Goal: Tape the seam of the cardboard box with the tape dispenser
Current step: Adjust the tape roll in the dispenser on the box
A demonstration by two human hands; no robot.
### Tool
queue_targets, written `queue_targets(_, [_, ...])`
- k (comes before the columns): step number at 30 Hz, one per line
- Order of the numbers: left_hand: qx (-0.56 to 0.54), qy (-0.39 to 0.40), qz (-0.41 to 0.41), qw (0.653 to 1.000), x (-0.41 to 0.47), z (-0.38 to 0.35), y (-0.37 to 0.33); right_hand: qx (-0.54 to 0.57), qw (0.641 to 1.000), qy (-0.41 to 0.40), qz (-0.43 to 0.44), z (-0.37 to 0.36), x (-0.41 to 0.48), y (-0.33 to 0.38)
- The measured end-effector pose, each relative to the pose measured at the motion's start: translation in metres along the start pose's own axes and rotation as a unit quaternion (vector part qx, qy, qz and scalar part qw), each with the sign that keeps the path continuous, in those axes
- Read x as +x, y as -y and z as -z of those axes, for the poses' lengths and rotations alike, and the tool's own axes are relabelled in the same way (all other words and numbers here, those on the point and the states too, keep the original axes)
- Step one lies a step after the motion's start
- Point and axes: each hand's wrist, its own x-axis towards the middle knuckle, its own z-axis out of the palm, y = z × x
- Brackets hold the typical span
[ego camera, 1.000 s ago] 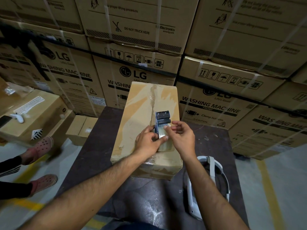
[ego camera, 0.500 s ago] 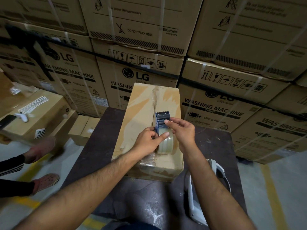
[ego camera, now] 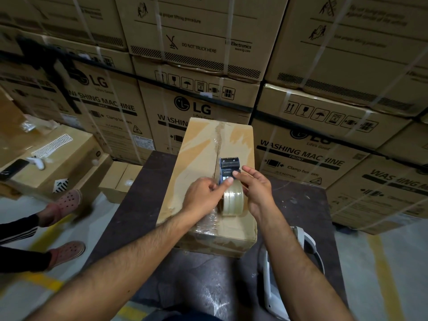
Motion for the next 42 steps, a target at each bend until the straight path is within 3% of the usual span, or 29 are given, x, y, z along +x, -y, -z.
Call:
queue_targets(3, [0.055,-0.077,-0.113,0.989,0.008,0.009,0.0,0.003,1.0,-0.001,-0.006,0.001,0.001,0.0])
queue_targets(6, [0.086,-0.091,-0.222,0.967,0.021,0.014,0.0,0.012,1.0,0.001,-0.008,-0.001,0.001,0.0])
queue_targets(14, [0.238,-0.095,-0.334,0.907,0.037,0.02,-0.008,0.019,1.0,0.0,-0.012,-0.004,-0.004,0.001])
queue_targets(42, [0.361,-0.043,-0.382,0.85,0.043,0.022,-0.021,-0.022,0.999,-0.006,0.042,-0.008,-0.013,-0.003])
